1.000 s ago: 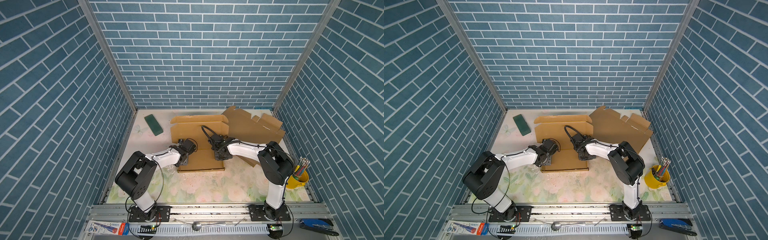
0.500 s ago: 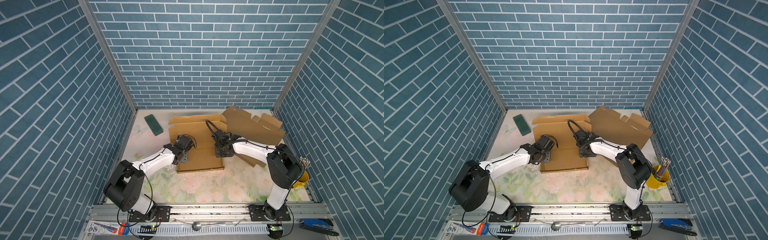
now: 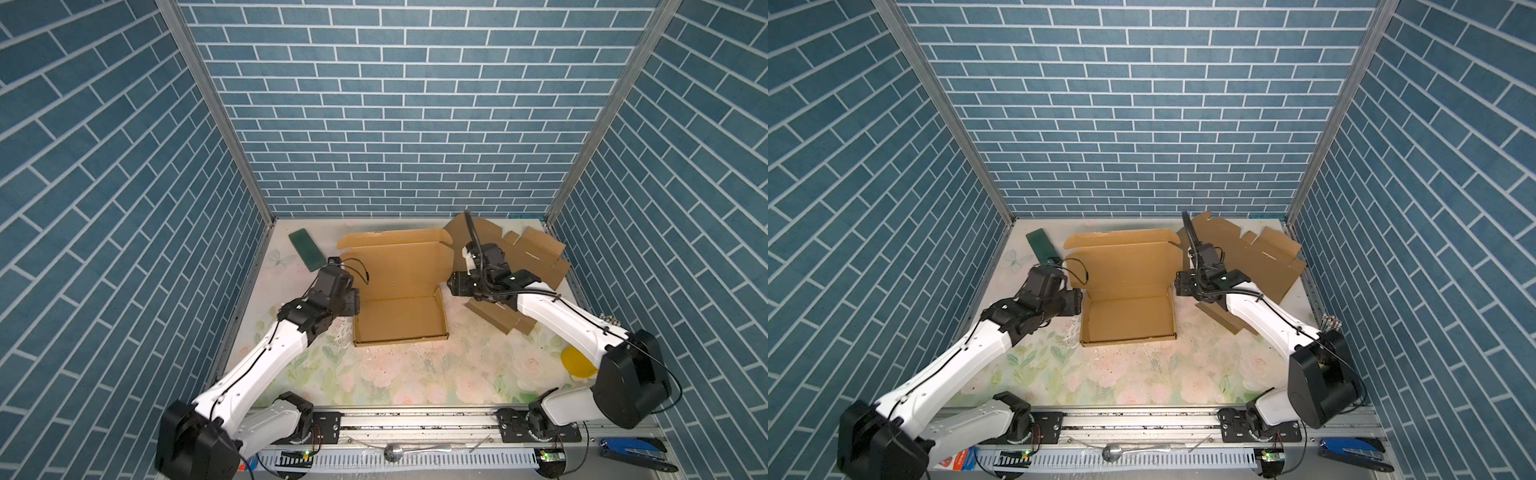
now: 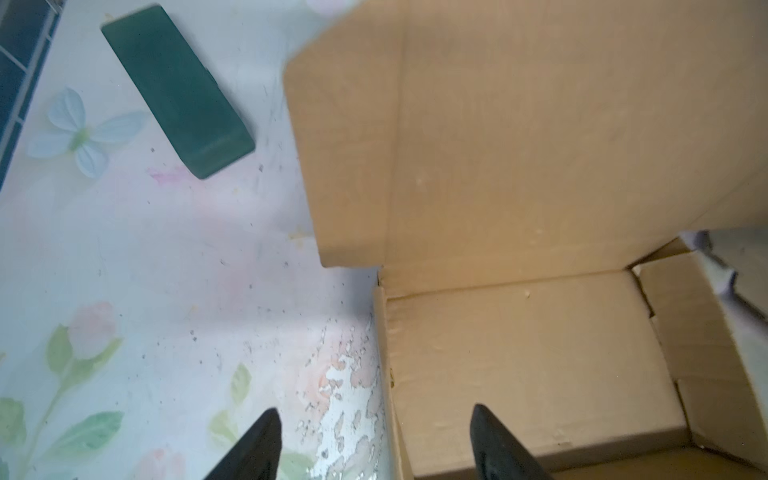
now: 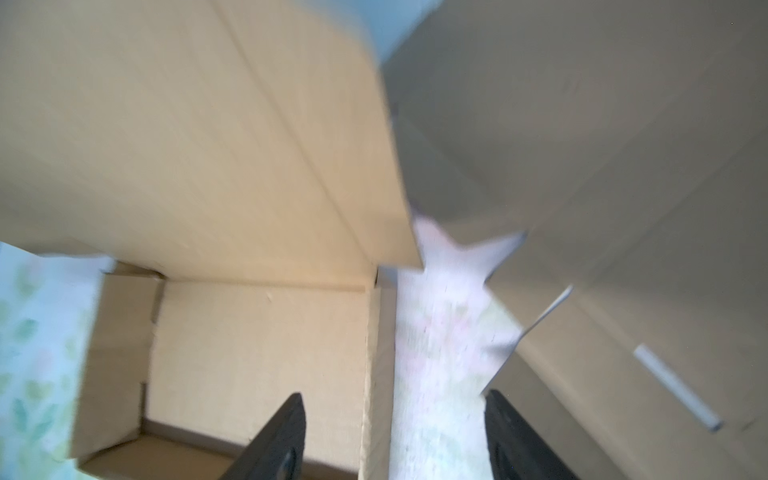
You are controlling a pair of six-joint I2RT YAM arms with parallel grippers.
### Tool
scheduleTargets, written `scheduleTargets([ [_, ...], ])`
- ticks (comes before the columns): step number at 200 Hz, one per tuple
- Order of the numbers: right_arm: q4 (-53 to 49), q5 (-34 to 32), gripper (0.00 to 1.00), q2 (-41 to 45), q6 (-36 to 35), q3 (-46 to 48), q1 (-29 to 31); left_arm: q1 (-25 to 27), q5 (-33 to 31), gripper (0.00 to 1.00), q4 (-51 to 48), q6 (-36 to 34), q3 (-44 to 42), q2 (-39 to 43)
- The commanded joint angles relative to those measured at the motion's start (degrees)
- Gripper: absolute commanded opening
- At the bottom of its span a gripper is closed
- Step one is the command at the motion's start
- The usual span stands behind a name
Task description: Fold the paper box
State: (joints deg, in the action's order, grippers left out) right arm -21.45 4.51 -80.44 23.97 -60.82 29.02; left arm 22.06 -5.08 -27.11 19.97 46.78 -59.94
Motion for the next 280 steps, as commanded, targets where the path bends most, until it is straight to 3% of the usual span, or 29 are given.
scheduleTargets([
  [1,6.7,9.8,0.71,1.8,-12.6,1.1,-4.6,-9.4,14.9,0.72,9.7,-2.4,-3.1,0.2],
  [26,11.5,15.3,0.76,-1.0,-23.2,-0.4,-8.3,-18.5,27.3,0.72,13.3,-4.6,1.4,-7.4],
  [58,11.2,23.9,0.79,-6.9,-29.7,-5.8,-11.3,-20.8,38.1,0.80,8.9,-16.3,9.4,-16.5],
  [85,6.8,32.4,0.78,-13.0,-32.2,-11.4,-11.9,-22.0,38.5,0.80,7.4,-21.5,11.7,-21.2],
  [133,2.9,37.8,0.72,-19.3,-33.8,-16.6,-11.9,-23.6,42.2,0.78,13.2,-22.7,11.7,-24.7],
  [169,0.0,39.9,0.61,-22.1,-34.4,-18.6,-11.9,-23.7,45.3,0.72,15.6,-22.4,12.0,-28.7],
  [185,-0.2,40.3,0.53,-22.7,-34.3,-18.8,-11.9,-23.8,45.7,0.65,15.2,-22.3,12.4,-30.2],
  [215,0.7,39.5,0.23,-22.9,-32.1,-18.8,-11.7,-23.8,47.1,0.43,14.5,-22.1,12.5,-30.9],
  [236,4.8,37.4,0.10,-21.1,-29.0,-16.2,-11.2,-23.8,47.1,0.32,14.6,-21.7,11.9,-30.7],
  [256,9.4,34.5,0.00,-19.0,-25.1,-13.3,-10.4,-23.7,47.6,0.20,15.7,-20.0,11.7,-30.5],
  [280,12.7,28.4,0.00,-16.5,-20.8,-11.2,-8.4,-22.2,46.4,0.13,17.6,-17.4,10.9,-28.5],
])
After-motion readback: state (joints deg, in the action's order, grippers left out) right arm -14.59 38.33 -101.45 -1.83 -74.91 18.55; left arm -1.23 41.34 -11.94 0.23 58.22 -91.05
